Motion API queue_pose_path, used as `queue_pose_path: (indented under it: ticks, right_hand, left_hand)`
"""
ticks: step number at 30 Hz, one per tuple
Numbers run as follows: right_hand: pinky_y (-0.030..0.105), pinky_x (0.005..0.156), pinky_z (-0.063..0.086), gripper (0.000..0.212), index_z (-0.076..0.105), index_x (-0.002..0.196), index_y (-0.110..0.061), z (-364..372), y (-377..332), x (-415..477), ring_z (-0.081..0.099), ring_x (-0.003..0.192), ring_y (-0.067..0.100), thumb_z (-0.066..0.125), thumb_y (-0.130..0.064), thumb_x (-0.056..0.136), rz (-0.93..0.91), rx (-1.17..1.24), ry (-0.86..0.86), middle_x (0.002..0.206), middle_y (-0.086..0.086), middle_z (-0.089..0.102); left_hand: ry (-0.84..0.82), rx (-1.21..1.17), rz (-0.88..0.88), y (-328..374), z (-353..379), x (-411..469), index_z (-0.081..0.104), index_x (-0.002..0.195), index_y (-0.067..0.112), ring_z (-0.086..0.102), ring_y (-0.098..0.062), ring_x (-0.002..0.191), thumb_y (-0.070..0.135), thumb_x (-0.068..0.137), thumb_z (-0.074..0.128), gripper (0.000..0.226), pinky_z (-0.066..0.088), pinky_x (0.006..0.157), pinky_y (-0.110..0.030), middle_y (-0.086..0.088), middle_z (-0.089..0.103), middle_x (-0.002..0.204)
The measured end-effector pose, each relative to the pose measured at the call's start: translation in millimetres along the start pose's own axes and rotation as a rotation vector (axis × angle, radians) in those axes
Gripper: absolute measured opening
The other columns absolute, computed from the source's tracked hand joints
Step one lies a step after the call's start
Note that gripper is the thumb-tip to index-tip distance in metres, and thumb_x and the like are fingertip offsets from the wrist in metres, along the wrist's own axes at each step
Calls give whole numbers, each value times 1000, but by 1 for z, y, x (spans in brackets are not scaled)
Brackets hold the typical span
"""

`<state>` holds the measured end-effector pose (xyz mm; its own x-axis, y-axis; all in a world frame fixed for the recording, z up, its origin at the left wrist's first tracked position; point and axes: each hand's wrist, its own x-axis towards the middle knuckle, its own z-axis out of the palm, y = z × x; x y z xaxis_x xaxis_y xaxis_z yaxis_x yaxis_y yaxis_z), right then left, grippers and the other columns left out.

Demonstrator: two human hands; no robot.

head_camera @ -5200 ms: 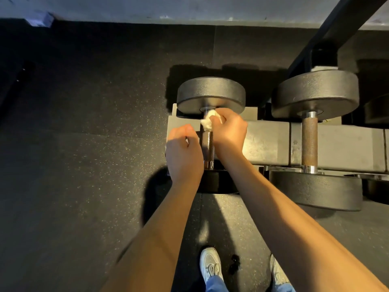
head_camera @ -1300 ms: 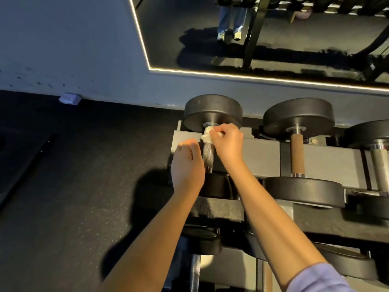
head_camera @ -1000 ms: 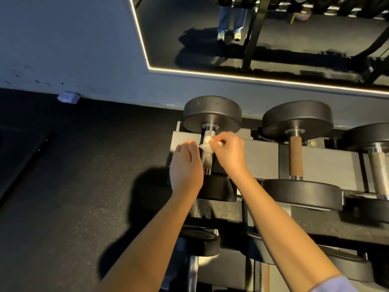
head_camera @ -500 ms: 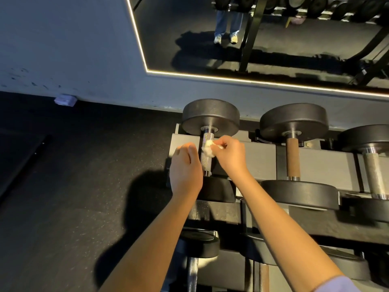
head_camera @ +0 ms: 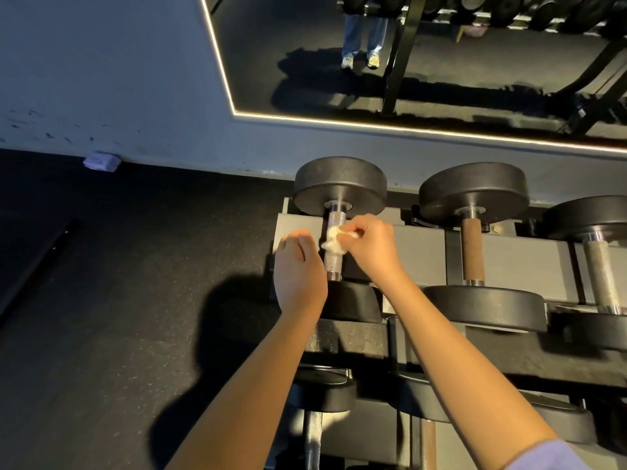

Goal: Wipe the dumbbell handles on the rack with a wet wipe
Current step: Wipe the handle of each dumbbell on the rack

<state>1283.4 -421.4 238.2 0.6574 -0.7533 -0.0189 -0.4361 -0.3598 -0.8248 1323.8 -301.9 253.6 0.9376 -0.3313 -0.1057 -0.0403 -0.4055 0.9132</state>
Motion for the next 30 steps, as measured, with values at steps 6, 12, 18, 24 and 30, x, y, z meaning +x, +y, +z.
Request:
queue_pose_path:
  ticks: [6, 12, 18, 24, 30]
  right_hand:
    - [29, 75, 47, 16, 72, 99, 0, 17, -4, 14, 55, 85, 18, 64, -10, 88, -152, -90, 136, 98, 13, 60]
    - [29, 67, 39, 15, 74, 97, -5, 1, 3, 0, 49, 76, 18, 66, -9, 86, -400, -348, -188, 89, 4, 50]
    - [25, 50, 36, 6, 73, 77, -3, 13, -9, 17, 55, 67, 26, 74, -8, 80, -489, -548, 30, 76, 12, 56]
    - [33, 69, 45, 13, 75, 94, -4, -4, -2, -4, 60, 81, 31, 66, -6, 84, -419, -427, -250, 90, 15, 60]
    - [35, 75, 46, 15, 73, 96, -4, -3, -7, -4, 58, 85, 29, 63, -6, 85, -324, -363, -159, 95, 13, 58]
  left_hand:
    - [-3, 12, 8, 1, -1, -1, 50, 81, 26, 53, -1, 75, 30, 104, 32, 29, 35, 65, -10, 8, 52, 78]
    - [-1, -2, 47, -3, 1, 1, 53, 83, 19, 54, -10, 72, 32, 103, 31, 32, 38, 64, -19, 5, 51, 74]
    - [-13, 11, 56, -4, 1, 2, 55, 89, 15, 52, -9, 78, 29, 103, 31, 31, 40, 70, -20, 7, 51, 80]
    - [-23, 32, 67, -9, 3, 2, 49, 76, 20, 51, -12, 71, 31, 102, 29, 34, 37, 63, -21, 4, 47, 74]
    - [-97, 200, 50, -4, 2, 2, 50, 82, 17, 48, -15, 83, 18, 102, 35, 25, 32, 70, -21, 1, 49, 80]
